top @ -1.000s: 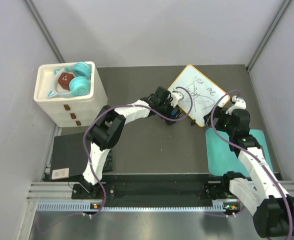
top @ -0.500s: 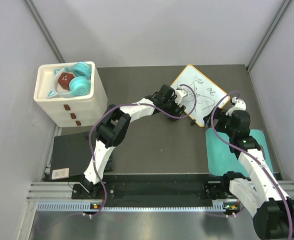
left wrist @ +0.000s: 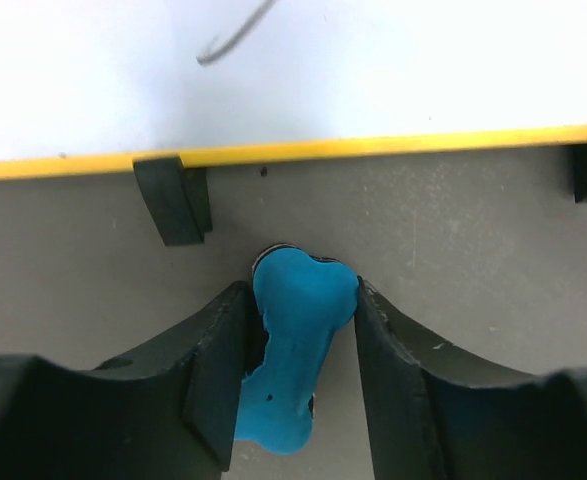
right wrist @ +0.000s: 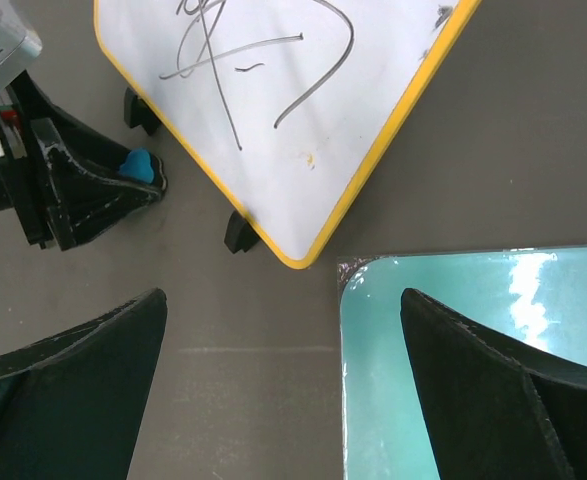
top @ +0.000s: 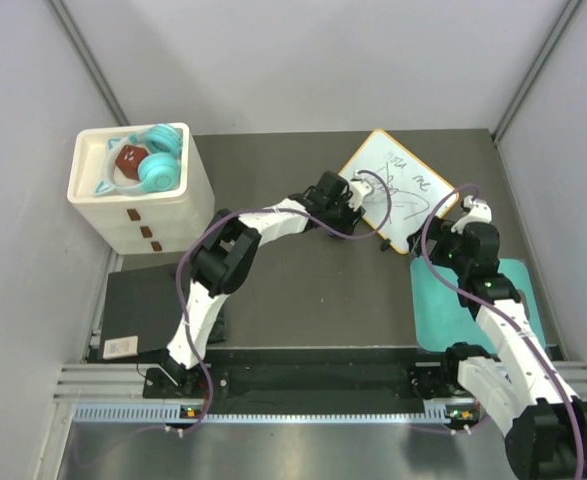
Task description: Erase the whiteboard
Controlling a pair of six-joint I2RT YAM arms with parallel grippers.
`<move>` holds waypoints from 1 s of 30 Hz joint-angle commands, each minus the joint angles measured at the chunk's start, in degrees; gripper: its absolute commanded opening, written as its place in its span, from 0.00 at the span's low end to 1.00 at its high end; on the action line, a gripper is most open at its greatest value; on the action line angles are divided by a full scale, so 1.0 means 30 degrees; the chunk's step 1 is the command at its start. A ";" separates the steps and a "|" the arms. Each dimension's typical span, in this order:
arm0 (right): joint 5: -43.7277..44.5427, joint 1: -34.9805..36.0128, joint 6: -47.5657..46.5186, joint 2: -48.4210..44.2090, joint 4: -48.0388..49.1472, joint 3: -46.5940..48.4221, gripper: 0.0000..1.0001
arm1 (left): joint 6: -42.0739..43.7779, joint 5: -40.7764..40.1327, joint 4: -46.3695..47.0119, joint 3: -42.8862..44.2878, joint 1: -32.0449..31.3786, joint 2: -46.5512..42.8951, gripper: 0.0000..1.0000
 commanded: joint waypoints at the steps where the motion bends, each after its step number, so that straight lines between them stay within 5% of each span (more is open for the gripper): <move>1: 0.0341 -0.0319 0.0164 -0.0075 0.0146 -0.0242 0.99 | -0.0274 -0.0267 0.0105 -0.2046 -0.0105 -0.1221 0.47; 8: -0.1913 -0.2161 0.0750 0.0775 0.2278 -0.1530 0.99 | -0.0420 -0.1086 -0.0156 -0.3397 -0.0047 -0.3009 0.10; 12: -0.3817 -0.3131 0.1423 0.0658 0.5589 -0.3546 0.99 | -0.0596 -0.1293 -0.0186 -0.3223 -0.0017 -0.3800 0.02; 22: -0.4436 -0.3249 0.2917 0.1183 1.1566 -0.5868 0.90 | -0.3635 -0.0855 0.2244 -0.2346 0.0334 -0.5267 0.00; 30: -0.4199 -0.3308 0.4265 0.4314 1.5640 -0.6103 0.85 | -0.6217 0.0523 0.3065 0.0349 0.0598 -0.3484 0.00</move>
